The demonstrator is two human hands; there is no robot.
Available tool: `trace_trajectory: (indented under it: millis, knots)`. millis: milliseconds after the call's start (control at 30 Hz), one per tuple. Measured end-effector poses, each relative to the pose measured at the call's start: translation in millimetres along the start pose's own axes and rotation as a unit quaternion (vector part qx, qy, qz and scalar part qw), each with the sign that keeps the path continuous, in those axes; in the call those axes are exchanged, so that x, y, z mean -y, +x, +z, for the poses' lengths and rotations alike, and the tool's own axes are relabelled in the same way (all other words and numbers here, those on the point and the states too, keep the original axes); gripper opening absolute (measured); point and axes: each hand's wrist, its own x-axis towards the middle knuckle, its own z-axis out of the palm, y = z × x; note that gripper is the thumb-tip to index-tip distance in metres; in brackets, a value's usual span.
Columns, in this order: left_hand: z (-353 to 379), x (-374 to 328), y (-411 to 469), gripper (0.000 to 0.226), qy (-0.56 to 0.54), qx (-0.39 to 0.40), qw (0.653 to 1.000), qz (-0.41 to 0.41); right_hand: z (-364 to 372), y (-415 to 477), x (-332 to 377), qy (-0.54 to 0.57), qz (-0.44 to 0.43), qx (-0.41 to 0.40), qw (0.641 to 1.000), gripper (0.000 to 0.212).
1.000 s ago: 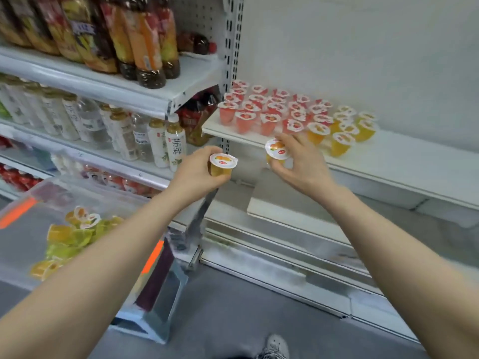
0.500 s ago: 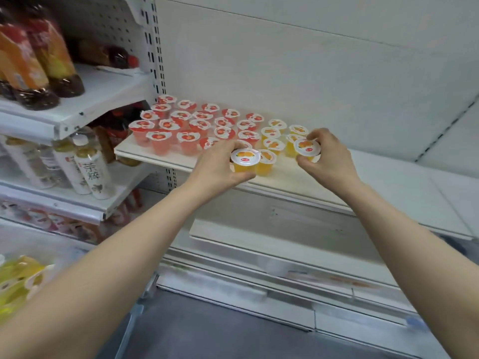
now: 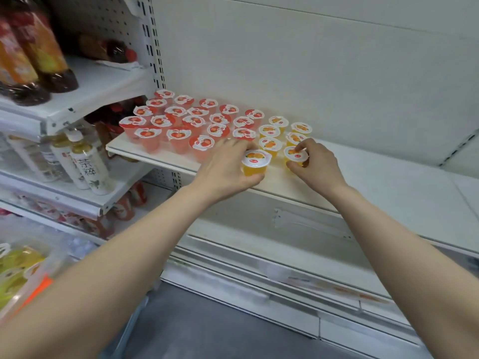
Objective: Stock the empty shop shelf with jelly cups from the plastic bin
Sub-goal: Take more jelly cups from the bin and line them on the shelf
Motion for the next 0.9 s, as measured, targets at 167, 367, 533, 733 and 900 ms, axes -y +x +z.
trace_trajectory:
  millis: [167,367,533,733,900]
  knots:
    - [4,-12,6,0.060,0.026,0.014,1.000,0.009,3,1,-3,-0.004,-0.012,-0.015,1.000,0.034]
    - [20,-28,15,0.062,0.053,0.026,0.998,0.033,-4,-1,-12,-0.076,-0.091,-0.012,0.993,0.040]
    - [39,-32,26,0.064,0.070,0.031,0.996,0.036,-14,1,-18,-0.113,-0.137,-0.008,0.984,0.039]
    - [54,-32,35,0.065,0.105,0.036,0.993,0.035,-18,2,-22,-0.148,-0.171,-0.002,0.974,0.041]
    - [59,-34,36,0.066,0.116,0.026,0.993,0.023,-22,1,-26,-0.149,-0.179,0.004,0.973,0.041]
